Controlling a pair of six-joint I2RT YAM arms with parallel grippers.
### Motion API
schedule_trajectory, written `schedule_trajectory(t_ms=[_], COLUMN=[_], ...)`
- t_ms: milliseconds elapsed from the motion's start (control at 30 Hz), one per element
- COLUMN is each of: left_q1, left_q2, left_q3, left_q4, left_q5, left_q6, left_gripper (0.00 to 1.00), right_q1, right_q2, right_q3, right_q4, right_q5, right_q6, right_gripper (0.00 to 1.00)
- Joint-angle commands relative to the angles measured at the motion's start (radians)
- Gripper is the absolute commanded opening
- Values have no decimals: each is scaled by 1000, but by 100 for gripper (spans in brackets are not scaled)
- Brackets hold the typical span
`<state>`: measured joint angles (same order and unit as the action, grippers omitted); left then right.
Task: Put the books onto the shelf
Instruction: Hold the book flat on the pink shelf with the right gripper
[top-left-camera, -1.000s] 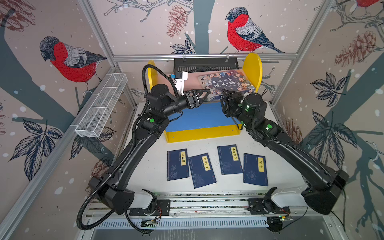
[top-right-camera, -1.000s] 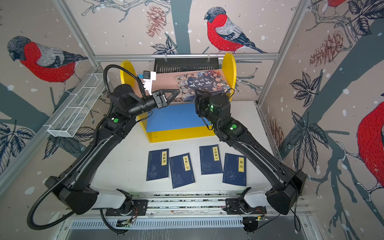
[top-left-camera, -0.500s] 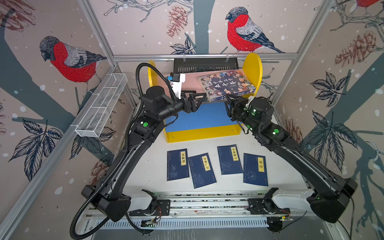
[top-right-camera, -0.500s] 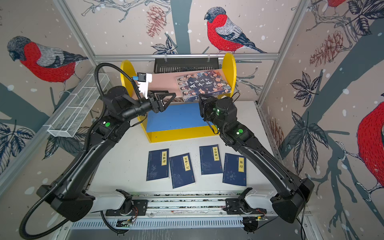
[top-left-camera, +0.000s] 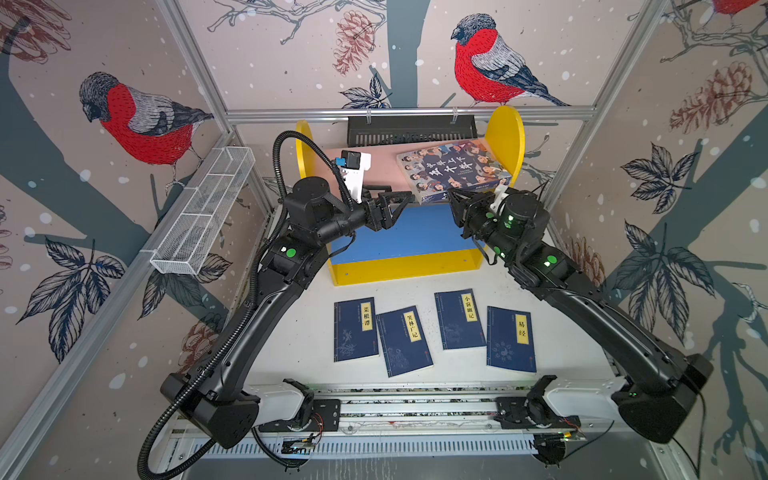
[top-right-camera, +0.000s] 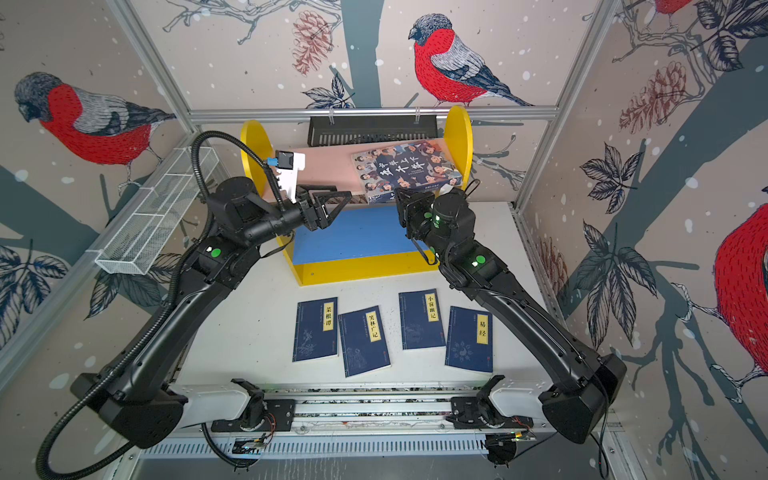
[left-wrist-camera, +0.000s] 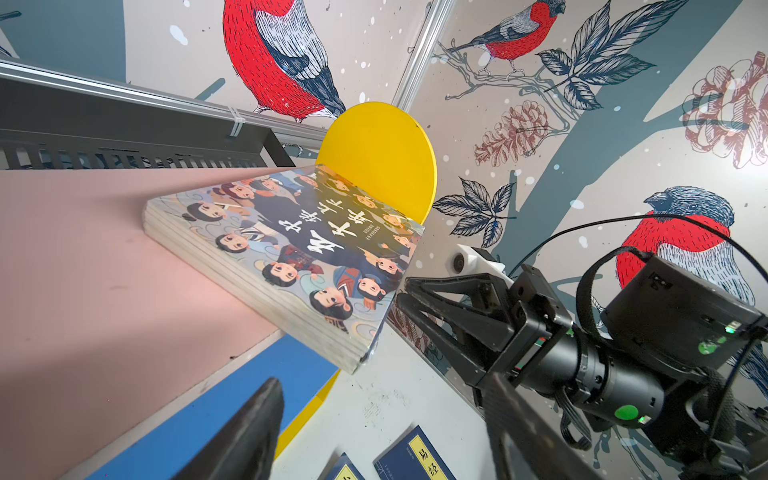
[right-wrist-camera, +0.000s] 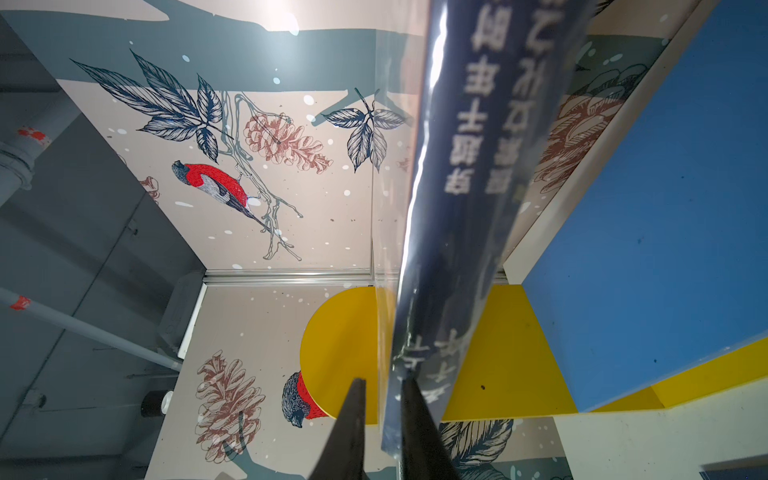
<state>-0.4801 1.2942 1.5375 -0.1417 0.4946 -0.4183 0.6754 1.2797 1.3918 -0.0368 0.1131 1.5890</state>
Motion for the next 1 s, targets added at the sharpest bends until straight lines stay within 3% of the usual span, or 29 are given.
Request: schedule_trajectory(t_ms=[0, 967], left_q1=[0, 0], left_q2=[-7, 11], left_q3=[-2, -2], left_q4=[32, 57], left_q5=[3, 16], left_q6=[6, -12], left_gripper=[76, 76], right_q1=[-3, -71], right_q2=[-6, 32], right_q3=[-5, -19], right_q4=[41, 79], right_q5=[7, -43], right_q6=[-11, 16], right_gripper=[19, 20])
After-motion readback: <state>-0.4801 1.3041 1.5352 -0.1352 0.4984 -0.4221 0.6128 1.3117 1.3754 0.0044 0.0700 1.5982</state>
